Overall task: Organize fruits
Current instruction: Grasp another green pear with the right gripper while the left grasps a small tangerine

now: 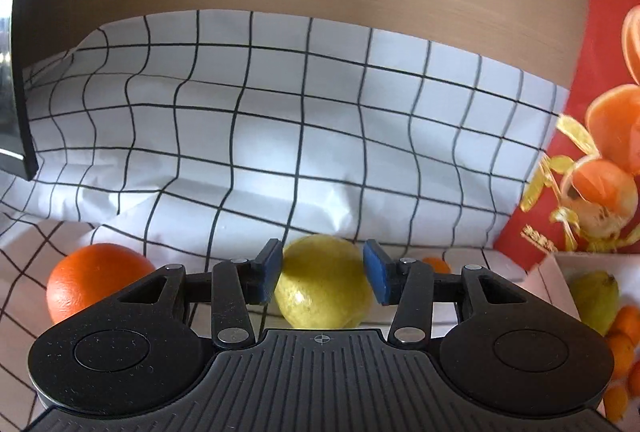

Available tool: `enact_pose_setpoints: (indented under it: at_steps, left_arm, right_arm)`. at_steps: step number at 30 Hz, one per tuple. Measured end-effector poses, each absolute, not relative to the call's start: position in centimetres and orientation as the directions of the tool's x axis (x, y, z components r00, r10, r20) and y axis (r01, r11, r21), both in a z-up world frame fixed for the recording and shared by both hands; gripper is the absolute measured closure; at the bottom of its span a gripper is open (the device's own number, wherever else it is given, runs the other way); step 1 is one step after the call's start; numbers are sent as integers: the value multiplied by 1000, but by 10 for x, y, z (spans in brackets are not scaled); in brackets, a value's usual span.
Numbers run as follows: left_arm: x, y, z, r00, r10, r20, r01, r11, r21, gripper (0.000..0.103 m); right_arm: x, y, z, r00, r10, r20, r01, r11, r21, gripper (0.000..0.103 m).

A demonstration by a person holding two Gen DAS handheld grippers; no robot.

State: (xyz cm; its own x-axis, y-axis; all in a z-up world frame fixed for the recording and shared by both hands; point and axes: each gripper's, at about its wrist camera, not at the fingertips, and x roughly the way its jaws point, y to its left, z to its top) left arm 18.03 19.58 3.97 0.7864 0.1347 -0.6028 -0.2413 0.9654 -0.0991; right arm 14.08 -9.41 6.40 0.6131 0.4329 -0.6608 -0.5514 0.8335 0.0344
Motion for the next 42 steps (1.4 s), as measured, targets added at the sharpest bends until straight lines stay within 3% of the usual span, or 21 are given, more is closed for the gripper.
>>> enact_pose_setpoints:
  at_steps: [3, 5, 9, 14, 17, 21, 26, 29, 33, 37, 42]
  left_arm:
    - [159, 204, 40, 770, 61, -635, -215, 962, -168, 48]
    - [132, 201, 37, 759, 15, -651, -159, 974, -163, 53]
    - [62, 214, 32, 826, -149, -543, -51, 941, -335, 53]
    - [23, 250, 29, 939, -48, -340, -126, 874, -470, 53]
    - [15, 267, 29, 962, 25, -273, -165, 847, -506, 53]
    - [7, 277, 31, 965, 71, -252, -194, 839, -508, 53]
    - [0, 280, 34, 973, 65, -222, -174, 838, -518, 53]
    - [-2, 278, 33, 975, 44, -217, -155, 834, -529, 53]
    - [-1, 274, 32, 975, 28, -220, -140, 846, -515, 53]
    - [6, 271, 27, 967, -2, -254, -129, 857, -499, 53]
    - [18, 259, 22, 953, -74, -294, -74, 884, -462, 53]
  right_arm:
    - [145, -98, 59, 607, 433, -667, -544, 838, 49, 32]
    - [145, -100, 56, 600, 440, -669, -546, 836, 60, 32]
    - [134, -105, 56, 611, 456, -648, -559, 828, 55, 32]
    - [119, -78, 62, 580, 520, -627, -612, 786, 87, 30]
    - [103, -45, 59, 528, 592, -609, -663, 735, 140, 25]
    - [82, 1, 44, 464, 651, -601, -733, 663, 153, 25]
    - [61, 35, 20, 433, 626, -649, -764, 637, 105, 25]
    - [50, 24, 12, 399, 639, -658, -774, 619, 132, 27]
    - [29, 6, 8, 393, 658, -642, -800, 589, 113, 44]
    - [13, -2, 6, 425, 649, -630, -811, 583, 54, 44]
    - [8, -44, 7, 413, 666, -621, -786, 605, 126, 44]
